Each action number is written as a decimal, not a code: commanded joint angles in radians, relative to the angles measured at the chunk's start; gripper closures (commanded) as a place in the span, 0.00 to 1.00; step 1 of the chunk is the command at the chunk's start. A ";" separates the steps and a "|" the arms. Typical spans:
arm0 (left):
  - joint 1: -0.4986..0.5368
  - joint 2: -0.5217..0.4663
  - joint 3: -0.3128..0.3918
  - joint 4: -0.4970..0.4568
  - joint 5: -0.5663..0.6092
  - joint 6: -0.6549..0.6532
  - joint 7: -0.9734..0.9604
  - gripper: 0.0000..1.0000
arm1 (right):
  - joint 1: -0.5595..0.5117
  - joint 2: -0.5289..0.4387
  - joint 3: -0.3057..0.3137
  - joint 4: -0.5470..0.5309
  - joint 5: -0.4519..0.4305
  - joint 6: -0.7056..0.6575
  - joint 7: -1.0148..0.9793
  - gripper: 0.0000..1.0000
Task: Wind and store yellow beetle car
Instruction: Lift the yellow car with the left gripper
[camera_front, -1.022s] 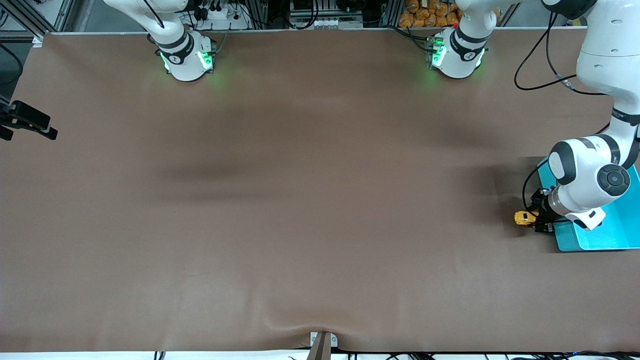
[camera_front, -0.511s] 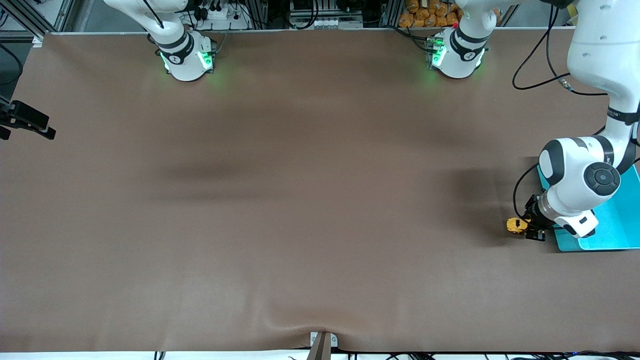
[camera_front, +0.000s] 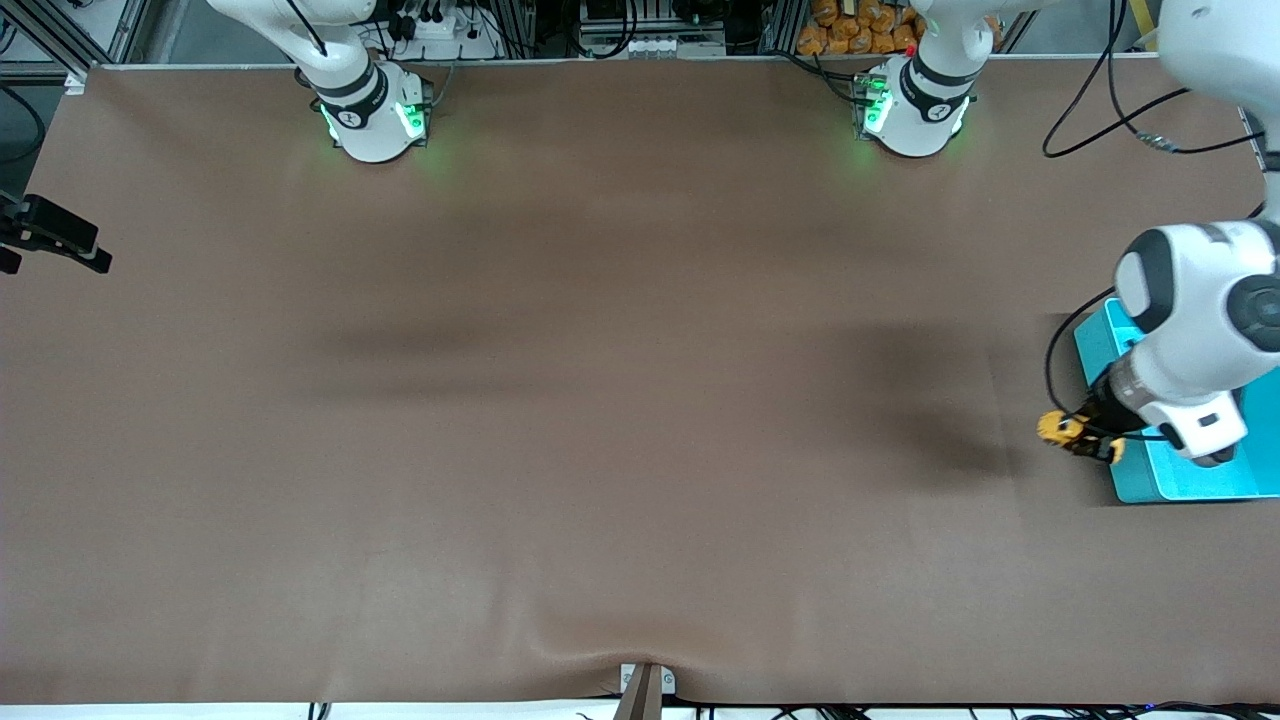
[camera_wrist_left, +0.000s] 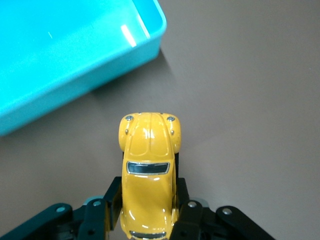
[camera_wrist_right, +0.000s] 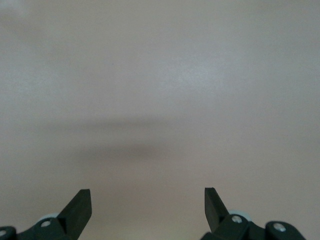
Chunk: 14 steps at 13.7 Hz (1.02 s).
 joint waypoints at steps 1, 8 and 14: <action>0.056 -0.014 0.000 0.031 0.025 -0.053 0.124 1.00 | -0.002 -0.019 0.008 -0.014 -0.014 -0.001 0.016 0.00; 0.071 -0.012 0.002 0.023 0.027 -0.054 0.196 1.00 | 0.000 -0.018 0.008 -0.020 -0.005 -0.004 0.016 0.00; 0.107 -0.015 0.002 0.016 0.090 -0.091 0.402 1.00 | 0.000 -0.017 0.007 -0.027 -0.011 0.007 0.015 0.00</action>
